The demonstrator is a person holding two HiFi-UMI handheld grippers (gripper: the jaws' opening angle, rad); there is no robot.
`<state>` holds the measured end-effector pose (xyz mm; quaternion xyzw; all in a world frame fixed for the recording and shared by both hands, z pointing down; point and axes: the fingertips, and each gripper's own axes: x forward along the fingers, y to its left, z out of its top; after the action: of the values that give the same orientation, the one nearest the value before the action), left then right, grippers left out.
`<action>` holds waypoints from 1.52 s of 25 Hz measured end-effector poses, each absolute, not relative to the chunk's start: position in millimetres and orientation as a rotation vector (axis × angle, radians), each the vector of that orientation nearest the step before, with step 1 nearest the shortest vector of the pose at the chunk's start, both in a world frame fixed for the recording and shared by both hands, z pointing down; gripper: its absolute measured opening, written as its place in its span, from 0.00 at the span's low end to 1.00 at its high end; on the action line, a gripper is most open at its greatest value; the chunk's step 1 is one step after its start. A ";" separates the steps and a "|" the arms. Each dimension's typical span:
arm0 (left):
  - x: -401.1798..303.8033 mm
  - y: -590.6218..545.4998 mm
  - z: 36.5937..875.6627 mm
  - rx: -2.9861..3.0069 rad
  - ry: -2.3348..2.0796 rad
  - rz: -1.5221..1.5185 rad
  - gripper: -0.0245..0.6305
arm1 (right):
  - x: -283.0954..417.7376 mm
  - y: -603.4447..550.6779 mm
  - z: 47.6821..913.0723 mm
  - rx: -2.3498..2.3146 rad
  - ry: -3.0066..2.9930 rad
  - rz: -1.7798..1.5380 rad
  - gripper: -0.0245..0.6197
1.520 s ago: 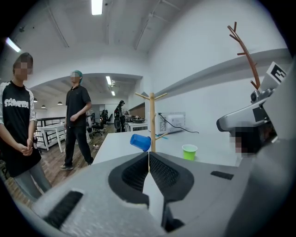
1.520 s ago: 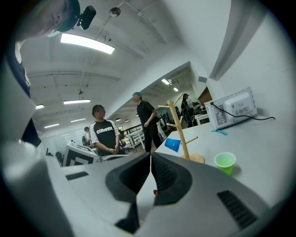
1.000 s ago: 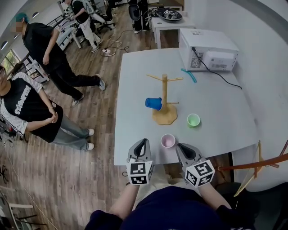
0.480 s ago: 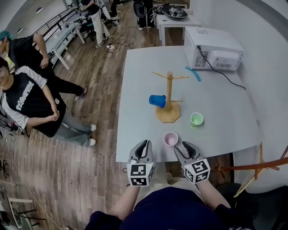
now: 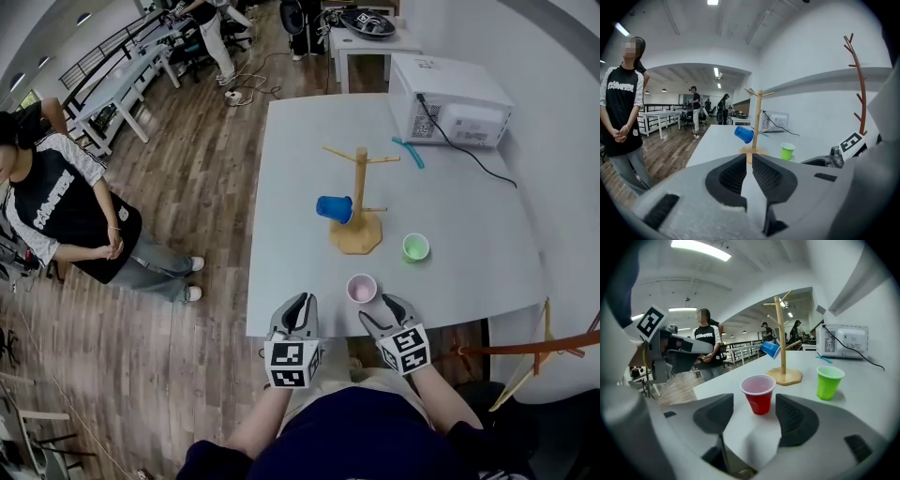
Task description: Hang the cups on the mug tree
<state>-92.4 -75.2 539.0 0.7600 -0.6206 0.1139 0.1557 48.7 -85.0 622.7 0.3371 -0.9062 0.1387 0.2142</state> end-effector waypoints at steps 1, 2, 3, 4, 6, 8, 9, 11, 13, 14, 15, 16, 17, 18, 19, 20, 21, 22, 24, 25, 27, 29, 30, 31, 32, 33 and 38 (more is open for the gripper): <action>-93.2 -75.8 538.8 2.176 -1.778 0.326 0.07 | 47.6 -85.7 626.6 0.922 -2.505 0.389 0.44; -94.1 -76.0 538.7 2.176 -1.780 0.326 0.07 | 46.6 -86.5 630.3 0.912 -2.494 0.392 0.44; -94.9 -76.0 538.5 2.175 -1.781 0.326 0.07 | 45.7 -87.5 633.8 0.905 -2.484 0.393 0.44; -95.9 -76.1 538.4 2.174 -1.782 0.326 0.07 | 44.9 -88.8 636.9 0.901 -2.473 0.395 0.44; -98.2 -76.8 538.7 2.172 -1.782 0.331 0.07 | 43.2 -91.9 642.6 0.893 -2.450 0.404 0.44; -101.4 -78.5 539.4 2.167 -1.783 0.336 0.07 | 40.6 -95.3 647.6 0.881 -2.428 0.412 0.45; -103.2 -79.7 539.7 2.164 -1.785 0.336 0.07 | 39.1 -97.2 650.0 0.874 -2.419 0.411 0.45; -106.6 -82.2 539.9 2.158 -1.788 0.335 0.07 | 36.2 -100.8 654.1 0.861 -2.401 0.405 0.45; -108.7 -84.7 539.9 2.156 -1.790 0.333 0.07 | 33.9 -103.9 657.6 0.847 -2.384 0.396 0.45; -109.2 -86.0 540.0 2.155 -1.789 0.334 0.07 | 32.9 -105.6 659.1 0.841 -2.378 0.392 0.45; -109.4 -87.2 540.2 2.154 -1.789 0.334 0.07 | 32.1 -107.2 660.7 0.836 -2.372 0.389 0.45; -109.7 -88.3 540.4 2.153 -1.788 0.335 0.07 | 31.4 -108.7 662.4 0.833 -2.367 0.388 0.45; -110.2 -89.4 540.4 2.152 -1.788 0.335 0.07 | 30.6 -110.1 663.8 0.830 -2.362 0.387 0.46; -110.8 -90.5 540.1 2.151 -1.788 0.334 0.07 | 29.8 -111.4 664.9 0.827 -2.358 0.387 0.46; -111.6 -91.7 539.9 2.150 -1.790 0.334 0.07 | 29.0 -112.7 665.9 0.825 -2.355 0.386 0.46; -112.4 -93.0 539.7 2.150 -1.791 0.333 0.07 | 28.3 -113.8 666.8 0.821 -2.352 0.386 0.46; -113.0 -94.3 539.3 2.151 -1.793 0.331 0.07 | 27.6 -114.7 667.7 0.818 -2.349 0.385 0.46; -113.5 -95.8 538.8 2.153 -1.794 0.329 0.07 | 26.9 -115.4 668.7 0.813 -2.346 0.384 0.46; -113.8 -98.5 537.9 2.158 -1.793 0.328 0.07 | 25.3 -116.8 670.7 0.803 -2.339 0.380 0.46; -114.1 -99.8 537.4 2.159 -1.793 0.328 0.07 | 24.5 -117.6 671.6 0.799 -2.336 0.376 0.46; -115.4 -102.1 536.1 2.157 -1.797 0.326 0.07 | 22.7 -119.6 672.9 0.791 -2.331 0.368 0.46; -116.9 -103.8 535.5 2.154 -1.804 0.325 0.07 | 21.0 -121.7 674.0 0.786 -2.328 0.360 0.46; -117.5 -104.5 535.6 2.154 -1.805 0.325 0.07 | 20.2 -122.7 674.4 0.783 -2.326 0.354 0.46; -118.0 -105.2 535.7 2.155 -1.806 0.324 0.07 | 19.5 -123.7 674.8 0.782 -2.324 0.347 0.46; -118.2 -106.0 535.9 2.156 -1.805 0.323 0.07 | 18.9 -124.8 675.2 0.780 -2.322 0.340 0.46; -118.5 -106.8 535.8 2.156 -1.805 0.324 0.07 | 18.4 -125.7 675.7 0.779 -2.318 0.332 0.46; -119.4 -112.0 534.0 2.157 -1.808 0.327 0.07 | 16.9 -129.3 676.8 0.774 -2.315 0.307 0.45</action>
<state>-119.4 -112.0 534.0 0.7523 -0.6305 0.1141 0.1534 16.9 -129.3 676.8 0.2966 -0.8870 0.1176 0.3339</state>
